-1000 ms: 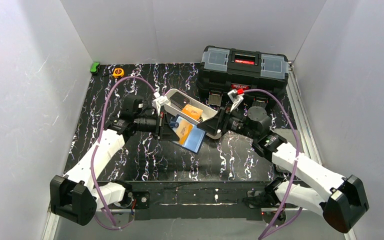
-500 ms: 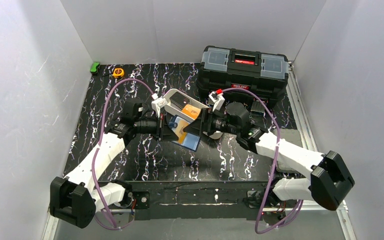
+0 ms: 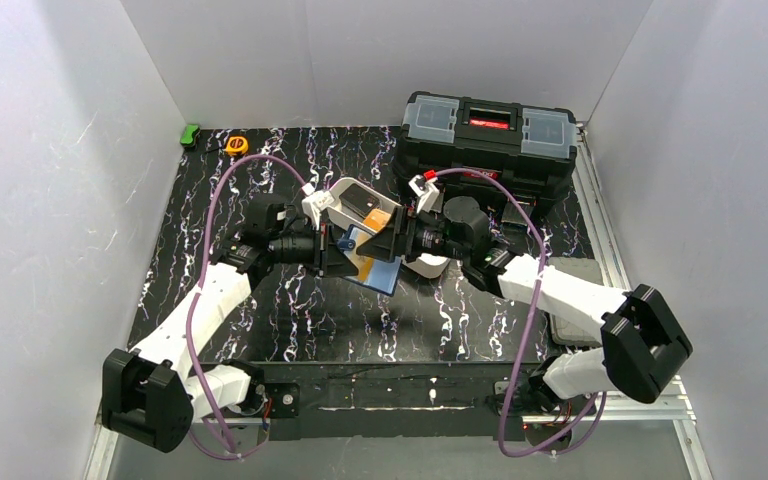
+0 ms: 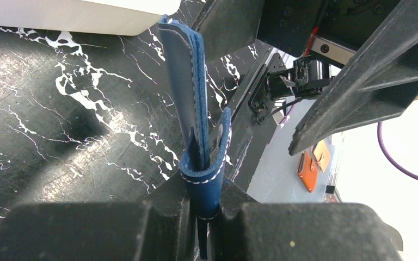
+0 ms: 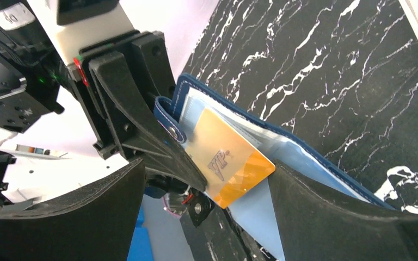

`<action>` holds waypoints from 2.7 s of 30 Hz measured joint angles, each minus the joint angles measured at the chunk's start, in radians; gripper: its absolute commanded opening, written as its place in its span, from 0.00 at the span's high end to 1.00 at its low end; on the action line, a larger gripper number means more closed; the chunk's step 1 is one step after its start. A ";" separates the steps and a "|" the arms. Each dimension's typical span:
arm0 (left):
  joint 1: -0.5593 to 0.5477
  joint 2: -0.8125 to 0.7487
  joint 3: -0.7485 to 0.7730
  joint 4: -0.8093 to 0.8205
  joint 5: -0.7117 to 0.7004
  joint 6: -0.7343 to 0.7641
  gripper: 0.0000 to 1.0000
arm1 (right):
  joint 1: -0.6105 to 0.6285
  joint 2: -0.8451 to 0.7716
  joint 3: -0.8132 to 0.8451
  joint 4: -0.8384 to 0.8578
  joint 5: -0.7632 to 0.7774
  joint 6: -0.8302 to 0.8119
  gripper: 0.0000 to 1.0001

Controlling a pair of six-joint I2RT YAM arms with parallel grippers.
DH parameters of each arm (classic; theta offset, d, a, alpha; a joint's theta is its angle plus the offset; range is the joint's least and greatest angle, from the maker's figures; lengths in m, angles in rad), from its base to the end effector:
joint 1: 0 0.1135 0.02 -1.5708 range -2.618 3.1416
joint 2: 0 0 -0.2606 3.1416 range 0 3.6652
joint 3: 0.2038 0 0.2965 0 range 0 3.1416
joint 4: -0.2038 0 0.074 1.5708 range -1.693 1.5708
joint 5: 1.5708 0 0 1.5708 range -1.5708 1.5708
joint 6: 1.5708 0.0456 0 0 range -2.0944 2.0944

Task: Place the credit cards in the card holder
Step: Insert the credit card into the card holder, then turn over the card slot in the card holder.

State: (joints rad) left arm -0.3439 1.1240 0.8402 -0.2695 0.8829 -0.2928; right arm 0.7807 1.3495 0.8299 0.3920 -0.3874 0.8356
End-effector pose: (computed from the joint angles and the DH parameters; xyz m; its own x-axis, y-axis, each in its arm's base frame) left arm 0.2617 -0.1311 0.2707 -0.7141 0.0611 -0.6974 0.6547 0.4112 -0.6343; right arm 0.2436 0.2655 0.2609 -0.7414 0.2322 -0.6296 -0.5486 0.3307 0.7679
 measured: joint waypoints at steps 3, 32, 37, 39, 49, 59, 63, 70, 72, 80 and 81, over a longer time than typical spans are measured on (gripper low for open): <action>0.000 0.001 0.000 0.009 -0.010 -0.009 0.85 | -0.003 0.015 0.023 0.002 -0.002 0.008 0.12; 0.000 -0.002 0.024 0.166 -0.156 -0.059 0.82 | 0.018 0.059 0.130 -0.112 -0.008 0.083 0.10; 0.000 -0.002 0.038 0.183 -0.166 -0.076 0.82 | 0.018 0.059 0.130 -0.111 -0.007 0.094 0.11; 0.000 -0.002 0.038 0.185 -0.166 -0.082 0.82 | 0.018 0.059 0.130 -0.107 -0.007 0.103 0.11; 0.000 -0.002 0.038 0.188 -0.178 -0.100 0.76 | 0.019 0.068 0.154 -0.087 -0.021 0.135 0.12; 0.003 -0.007 0.042 0.193 -0.199 -0.121 0.72 | 0.024 0.090 0.194 -0.076 -0.043 0.161 0.11; 0.015 -0.008 0.051 0.195 -0.203 -0.128 0.71 | 0.024 0.101 0.210 -0.073 -0.044 0.172 0.11; 0.029 -0.021 0.052 0.207 -0.180 -0.134 0.84 | 0.024 0.101 0.205 -0.018 -0.063 0.182 0.11; 0.030 -0.025 0.052 0.211 -0.165 -0.134 0.95 | 0.024 0.101 0.199 0.000 -0.069 0.181 0.10; 0.061 -0.026 0.052 0.174 -0.123 -0.108 1.00 | -0.029 -0.067 0.086 0.004 -0.111 0.139 0.09; 0.066 -0.024 0.052 0.164 -0.119 -0.099 1.00 | -0.047 -0.108 0.071 -0.003 -0.112 0.124 0.09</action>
State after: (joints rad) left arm -0.2775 1.1004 0.8925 -0.1059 0.7639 -0.3920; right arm 0.7338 1.2415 0.9012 0.3893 -0.4995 0.9596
